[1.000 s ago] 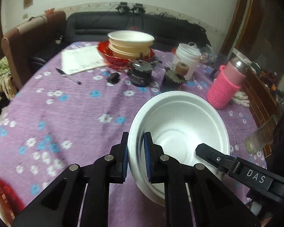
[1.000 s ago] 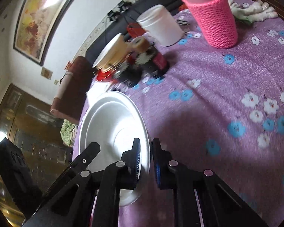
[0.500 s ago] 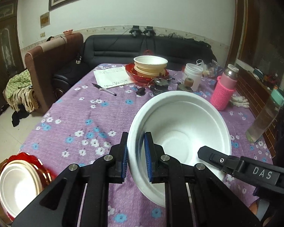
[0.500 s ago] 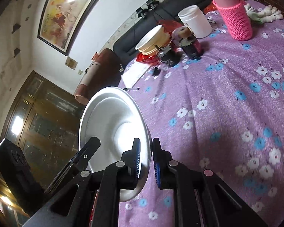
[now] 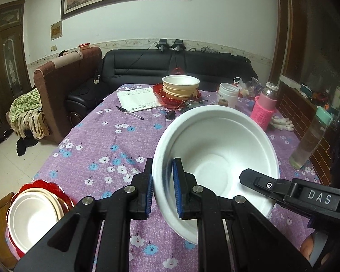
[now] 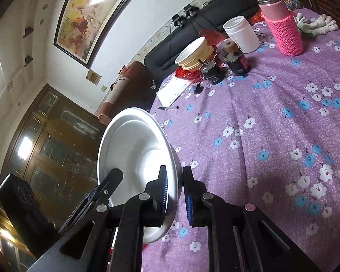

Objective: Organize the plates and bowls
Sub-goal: 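Lift the white paper bowl off the tablecloth with the left gripper, then carry the white bowl over the red plates stack with the left gripper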

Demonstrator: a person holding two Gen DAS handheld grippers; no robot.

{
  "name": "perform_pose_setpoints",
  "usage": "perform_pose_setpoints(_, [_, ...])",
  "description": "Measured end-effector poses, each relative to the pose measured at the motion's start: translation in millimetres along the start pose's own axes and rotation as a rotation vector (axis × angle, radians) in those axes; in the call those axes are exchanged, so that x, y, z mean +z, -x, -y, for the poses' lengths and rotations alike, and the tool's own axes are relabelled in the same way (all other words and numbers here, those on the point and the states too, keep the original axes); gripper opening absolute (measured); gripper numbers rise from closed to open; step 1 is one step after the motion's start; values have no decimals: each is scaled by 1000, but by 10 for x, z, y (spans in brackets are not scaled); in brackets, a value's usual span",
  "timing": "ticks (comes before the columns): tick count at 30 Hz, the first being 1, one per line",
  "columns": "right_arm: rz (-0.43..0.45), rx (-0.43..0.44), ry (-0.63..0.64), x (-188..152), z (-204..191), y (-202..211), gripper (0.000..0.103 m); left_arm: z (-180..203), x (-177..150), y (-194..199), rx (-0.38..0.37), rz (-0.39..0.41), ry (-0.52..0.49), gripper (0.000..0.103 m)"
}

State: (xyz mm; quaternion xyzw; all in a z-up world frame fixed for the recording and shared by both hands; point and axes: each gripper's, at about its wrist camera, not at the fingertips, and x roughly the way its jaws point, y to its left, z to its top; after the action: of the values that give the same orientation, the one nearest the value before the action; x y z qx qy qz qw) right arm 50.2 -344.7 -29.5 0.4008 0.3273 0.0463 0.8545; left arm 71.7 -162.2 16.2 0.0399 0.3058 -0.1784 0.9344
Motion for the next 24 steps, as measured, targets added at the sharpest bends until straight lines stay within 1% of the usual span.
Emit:
perform_pose_setpoints(8, [9, 6, 21, -67, -105, 55, 15, -55, -77, 100, 14, 12, -2, 14])
perform_pose_setpoints(16, [-26, 13, 45, -202, -236, -27, 15, -226, -188, 191, 39, 12, 9, 14])
perform_pose_setpoints(24, [-81, 25, 83, -364, -438, -198, 17, -507, -311, 244, 80, 0, 35, 14])
